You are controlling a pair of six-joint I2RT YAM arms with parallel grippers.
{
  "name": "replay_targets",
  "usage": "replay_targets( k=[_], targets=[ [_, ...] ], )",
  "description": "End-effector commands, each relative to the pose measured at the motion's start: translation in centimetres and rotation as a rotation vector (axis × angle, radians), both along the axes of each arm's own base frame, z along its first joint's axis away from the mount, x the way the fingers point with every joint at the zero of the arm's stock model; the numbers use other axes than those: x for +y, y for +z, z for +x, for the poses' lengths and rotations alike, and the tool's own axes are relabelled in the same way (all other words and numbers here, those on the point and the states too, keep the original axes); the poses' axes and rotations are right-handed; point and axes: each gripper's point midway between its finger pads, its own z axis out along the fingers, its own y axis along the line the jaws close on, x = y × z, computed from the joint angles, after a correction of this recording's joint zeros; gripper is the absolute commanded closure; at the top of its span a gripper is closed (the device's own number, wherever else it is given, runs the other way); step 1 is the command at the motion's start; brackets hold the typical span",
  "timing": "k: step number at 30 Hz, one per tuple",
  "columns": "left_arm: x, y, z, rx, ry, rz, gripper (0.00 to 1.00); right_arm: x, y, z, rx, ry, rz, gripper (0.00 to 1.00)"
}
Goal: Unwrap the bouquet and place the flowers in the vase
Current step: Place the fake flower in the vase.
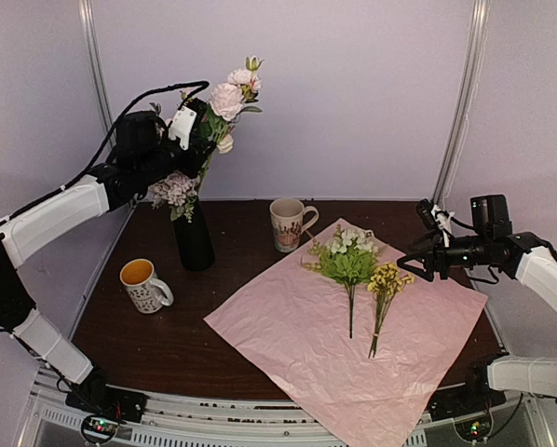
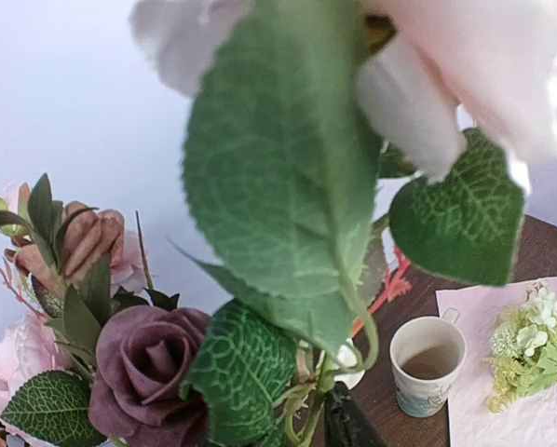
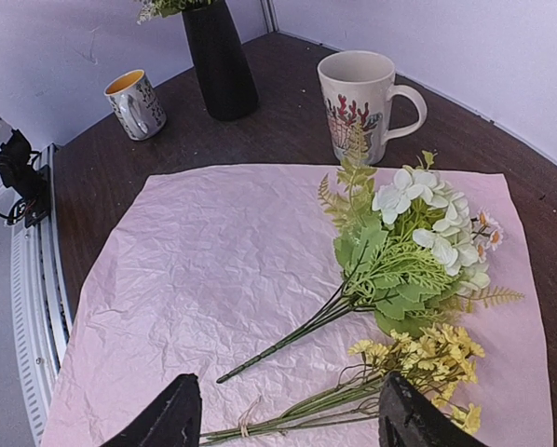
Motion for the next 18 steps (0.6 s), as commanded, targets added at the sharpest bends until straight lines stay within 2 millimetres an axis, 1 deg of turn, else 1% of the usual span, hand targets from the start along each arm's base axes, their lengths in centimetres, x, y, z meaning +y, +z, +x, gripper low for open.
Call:
replay_targets(
  k=[1, 5, 9, 12, 18],
  targets=[
    [-0.8, 1.5, 0.5, -0.038, -0.038, -0.012, 0.75, 0.0, -0.1, 0.0, 0.003, 0.006, 0.004, 0.35],
    [-1.0, 1.4, 0.5, -0.03, -0.048, 0.004, 0.88, 0.1, -0.3, 0.0, 0.014, 0.01, 0.006, 0.35],
    [-0.5, 1.0, 0.3, -0.024, -0.032, 0.021, 1.0, 0.1, -0.4, 0.1, 0.019, 0.013, 0.007, 0.35],
    [0.3, 0.6, 0.0, -0.023, 0.001, 0.046, 1.0, 0.1, -0.5, 0.1, 0.021, 0.014, 0.007, 0.35],
    [1.6, -1.6, -0.2, 0.018, 0.054, 0.127, 1.0, 0.2, -0.5, 0.1, 0.027, 0.019, 0.01, 0.35]
  ],
)
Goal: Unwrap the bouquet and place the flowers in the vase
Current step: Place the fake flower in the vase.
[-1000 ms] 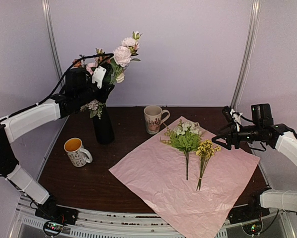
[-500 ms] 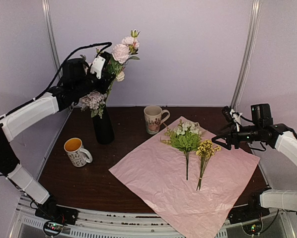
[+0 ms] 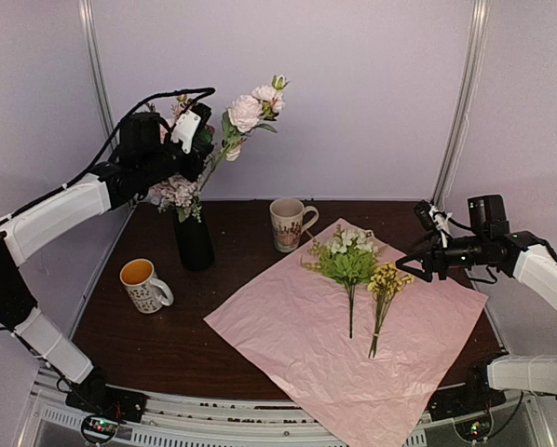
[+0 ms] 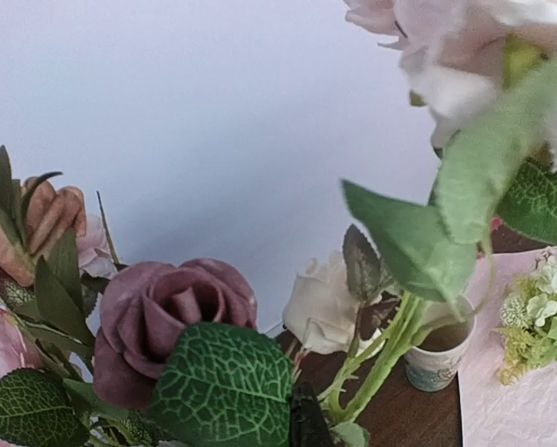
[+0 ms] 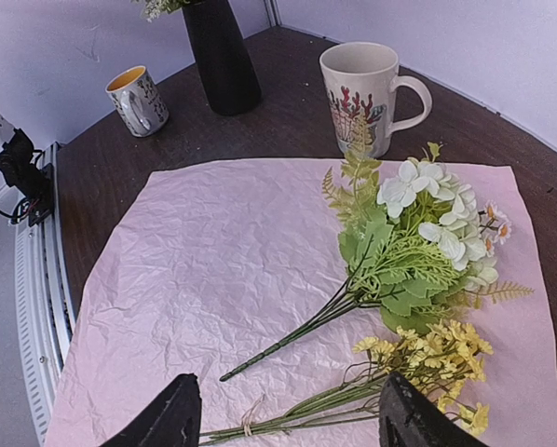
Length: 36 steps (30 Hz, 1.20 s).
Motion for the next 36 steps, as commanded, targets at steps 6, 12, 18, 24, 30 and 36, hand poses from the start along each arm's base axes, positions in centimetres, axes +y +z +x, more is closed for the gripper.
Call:
replay_targets(
  k=[6, 12, 18, 24, 30, 36],
  targets=[
    [2.1, -0.4, -0.9, -0.011, 0.065, 0.056, 1.0, 0.1, 0.1, -0.1, 0.004, 0.013, 0.008, 0.35],
    [2.1, 1.3, -1.2, -0.036, 0.054, 0.04, 1.0, 1.4, 4.4, 1.1, -0.068, -0.016, 0.109, 0.32],
    [2.3, 2.4, -1.7, -0.056, 0.056, 0.03, 1.0, 7.1, 10.0, 4.7, -0.116, 0.016, 0.135, 0.36],
    [2.2, 3.7, -2.7, -0.055, 0.022, 0.049, 1.0, 12.8, 10.7, 6.6, -0.04, 0.105, 0.17, 0.4],
    [2.0, 3.8, -3.4, -0.041, -0.015, 0.102, 0.87, 11.8, 8.4, 4.9, -0.018, 0.132, 0.085, 0.38],
    [2.2, 3.4, -3.3, -0.025, -0.009, 0.113, 0.85, 8.2, 6.1, 0.7, -0.062, 0.146, -0.075, 0.35]
  ],
)
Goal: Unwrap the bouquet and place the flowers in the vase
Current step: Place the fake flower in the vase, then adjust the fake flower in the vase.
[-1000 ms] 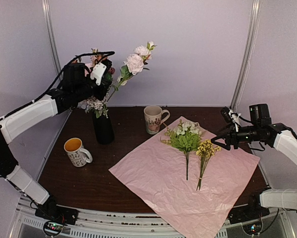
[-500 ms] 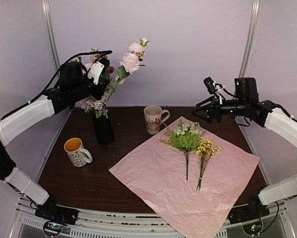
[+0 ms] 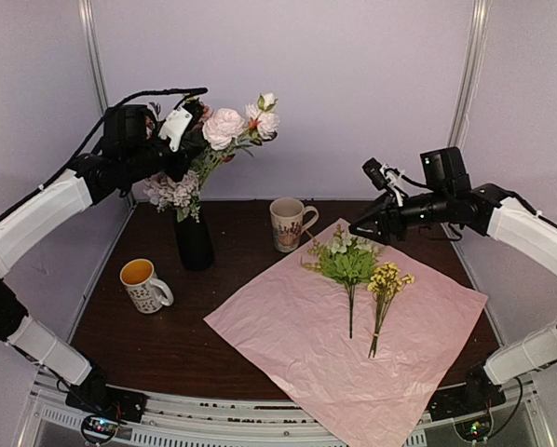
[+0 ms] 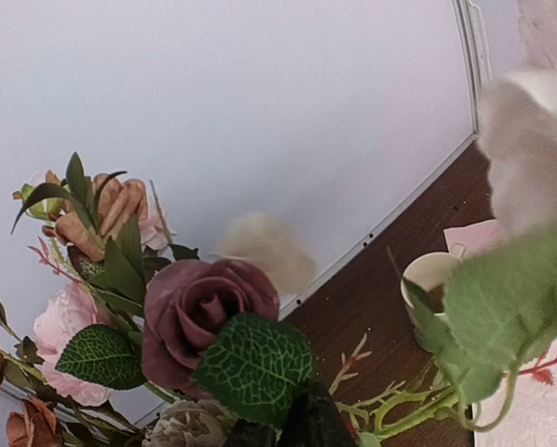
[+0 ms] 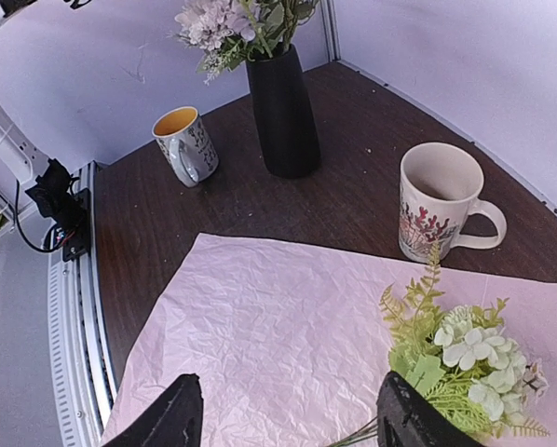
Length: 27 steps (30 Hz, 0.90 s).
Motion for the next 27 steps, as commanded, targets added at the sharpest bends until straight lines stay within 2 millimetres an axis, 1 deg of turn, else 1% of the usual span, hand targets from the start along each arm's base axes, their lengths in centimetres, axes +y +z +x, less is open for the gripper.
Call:
replay_targets(
  k=[1, 3, 5, 8, 10, 13, 16, 18, 19, 23, 27],
  targets=[
    [0.5, 1.7, -0.5, -0.034, -0.003, 0.005, 0.86, -3.2, -1.5, -3.3, -0.061, -0.006, -0.117, 0.35],
    [0.6, 1.1, -0.3, -0.023, 0.006, 0.022, 0.81, -3.9, -1.9, -4.1, -0.081, -0.022, -0.119, 0.33],
    [0.7, 0.8, -0.4, -0.014, 0.009, 0.031, 0.73, -4.2, -2.0, -4.8, -0.1, -0.025, -0.107, 0.32],
    [1.1, 1.0, -0.7, -0.014, 0.022, 0.026, 0.62, -4.3, -2.1, -5.1, -0.103, -0.027, -0.093, 0.31],
    [1.4, 1.4, -1.1, -0.013, 0.031, 0.025, 0.59, -4.2, -2.3, -5.1, -0.094, -0.026, -0.089, 0.31],
    [1.8, 2.0, -2.4, -0.011, 0.015, 0.029, 0.56, -4.2, -2.7, -5.0, -0.092, -0.028, -0.086, 0.31],
    [0.7, 1.9, -4.6, 0.001, -0.08, 0.033, 0.57, -4.4, -3.1, -4.9, -0.106, -0.04, -0.089, 0.31],
    [-0.4, 1.6, -5.4, 0.003, -0.126, 0.061, 0.57, -4.8, -3.3, -4.6, -0.119, -0.056, -0.092, 0.31],
    [-0.8, 1.2, -5.5, 0.013, -0.141, 0.084, 0.57, -4.9, -3.5, -4.5, -0.12, -0.062, -0.094, 0.31],
    [-2.3, -0.1, -4.8, 0.05, -0.15, 0.165, 0.57, -5.3, -3.8, -4.2, -0.121, -0.076, -0.094, 0.31],
    [-3.8, -0.8, -4.2, 0.053, -0.173, 0.187, 0.54, -5.7, -4.2, -4.2, -0.13, -0.084, -0.094, 0.31]
  ],
)
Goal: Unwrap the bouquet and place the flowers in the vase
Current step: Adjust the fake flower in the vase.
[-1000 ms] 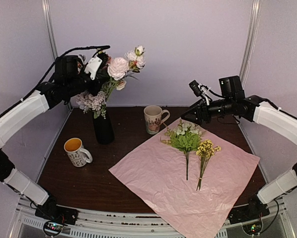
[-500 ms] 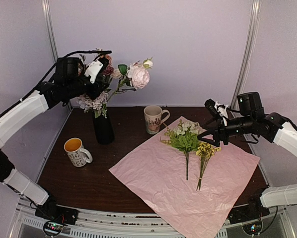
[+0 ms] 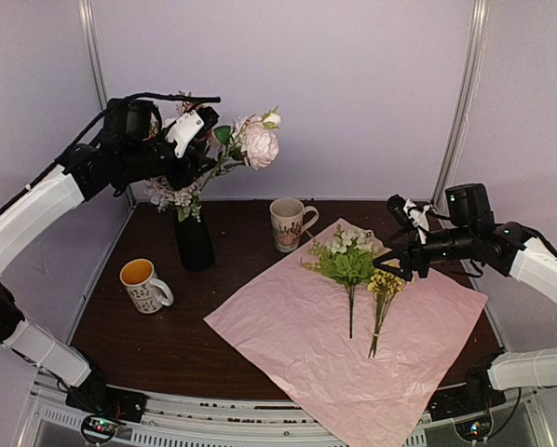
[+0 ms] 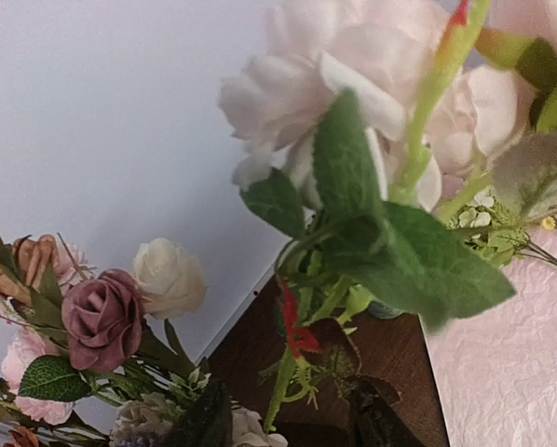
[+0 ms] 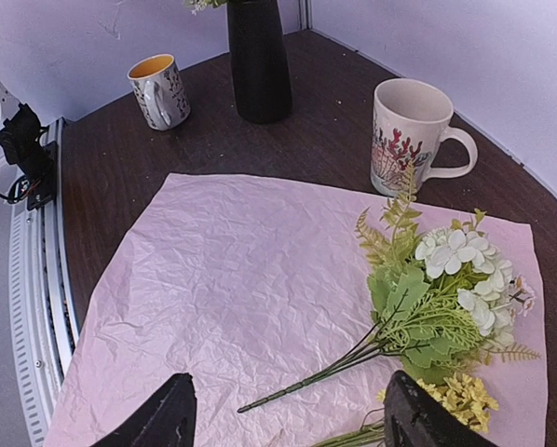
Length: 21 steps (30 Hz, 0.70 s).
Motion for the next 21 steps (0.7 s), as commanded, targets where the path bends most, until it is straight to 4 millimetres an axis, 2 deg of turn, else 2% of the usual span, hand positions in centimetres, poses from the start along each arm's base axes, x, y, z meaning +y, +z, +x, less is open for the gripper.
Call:
replay_targets(
  k=[1, 5, 11, 15, 21],
  targets=[
    [-1.6, -1.7, 0.9, 0.018, -0.03, 0.073, 0.53, -0.6, 0.4, 0.4, -0.056, -0.023, 0.008, 0.31],
    [-2.8, -1.4, 2.1, -0.001, -0.02, 0.087, 0.53, -1.1, 0.3, 0.6, -0.061, -0.037, 0.011, 0.3],
    [-2.4, -0.1, 4.8, -0.062, 0.099, 0.071, 0.62, -1.4, 0.2, 0.5, -0.056, -0.036, 0.026, 0.31],
    [-2.1, -0.1, 6.1, -0.087, 0.148, 0.073, 0.67, -1.5, 0.2, 0.5, -0.057, -0.036, 0.028, 0.31],
    [-2.7, -1.2, 7.5, -0.081, 0.177, 0.071, 0.58, -1.6, 0.2, 0.5, -0.056, -0.038, 0.032, 0.3]
  ],
)
